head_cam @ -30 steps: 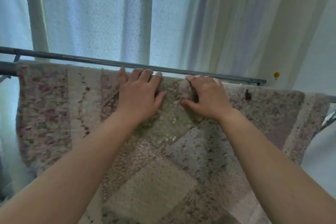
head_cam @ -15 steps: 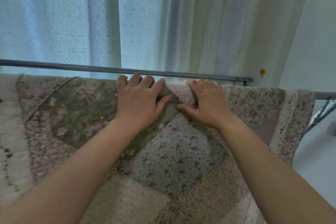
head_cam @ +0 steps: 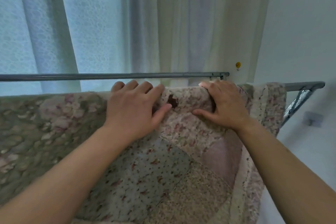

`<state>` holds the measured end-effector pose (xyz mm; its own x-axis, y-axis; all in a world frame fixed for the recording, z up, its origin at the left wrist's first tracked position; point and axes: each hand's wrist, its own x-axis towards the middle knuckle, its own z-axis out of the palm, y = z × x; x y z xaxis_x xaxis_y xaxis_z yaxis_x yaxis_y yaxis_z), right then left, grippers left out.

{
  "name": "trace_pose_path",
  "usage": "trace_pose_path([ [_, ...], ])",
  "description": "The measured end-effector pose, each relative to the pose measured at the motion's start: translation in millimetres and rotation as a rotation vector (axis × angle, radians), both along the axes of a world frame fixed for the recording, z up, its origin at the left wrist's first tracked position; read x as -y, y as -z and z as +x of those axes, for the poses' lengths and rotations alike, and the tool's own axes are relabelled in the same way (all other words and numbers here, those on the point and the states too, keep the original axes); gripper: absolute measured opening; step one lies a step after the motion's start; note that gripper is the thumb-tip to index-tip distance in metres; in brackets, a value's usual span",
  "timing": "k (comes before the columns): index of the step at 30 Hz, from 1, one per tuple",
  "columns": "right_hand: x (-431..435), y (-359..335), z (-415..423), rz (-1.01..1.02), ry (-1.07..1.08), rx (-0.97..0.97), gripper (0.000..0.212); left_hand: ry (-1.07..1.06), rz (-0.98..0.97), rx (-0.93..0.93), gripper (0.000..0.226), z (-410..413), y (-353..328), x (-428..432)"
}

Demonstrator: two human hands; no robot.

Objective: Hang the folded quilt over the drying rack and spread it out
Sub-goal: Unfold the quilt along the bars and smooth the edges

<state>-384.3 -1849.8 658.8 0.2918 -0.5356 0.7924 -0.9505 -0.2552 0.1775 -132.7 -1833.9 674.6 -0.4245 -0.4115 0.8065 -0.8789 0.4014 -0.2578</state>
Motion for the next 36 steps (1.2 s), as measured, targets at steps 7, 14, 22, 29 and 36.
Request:
trace_pose_path([
  [7,12.1,-1.1,-69.3,-0.05,-0.036,-0.02,0.072,-0.102,0.02,-0.041,0.058,-62.7,4.3,0.7],
  [14,18.9,-7.2,-137.2,0.003,-0.111,-0.085,0.073,-0.19,0.084,-0.174,0.059,-155.4,7.8,-2.2],
  [22,24.5,-6.1,-159.3,0.035,-0.169,-0.055,0.077,-0.239,0.092,-0.222,0.051,-220.5,14.4,5.9],
  [29,31.4,-6.3,-168.8,-0.04,-0.167,-0.04,0.077,-0.236,-0.002,-0.269,0.054,-220.8,19.3,14.0],
  [36,33.6,-36.1,-179.9,0.162,-0.166,-0.108,0.057,-0.316,0.303,0.01,0.053,-235.1,-21.6,17.5],
])
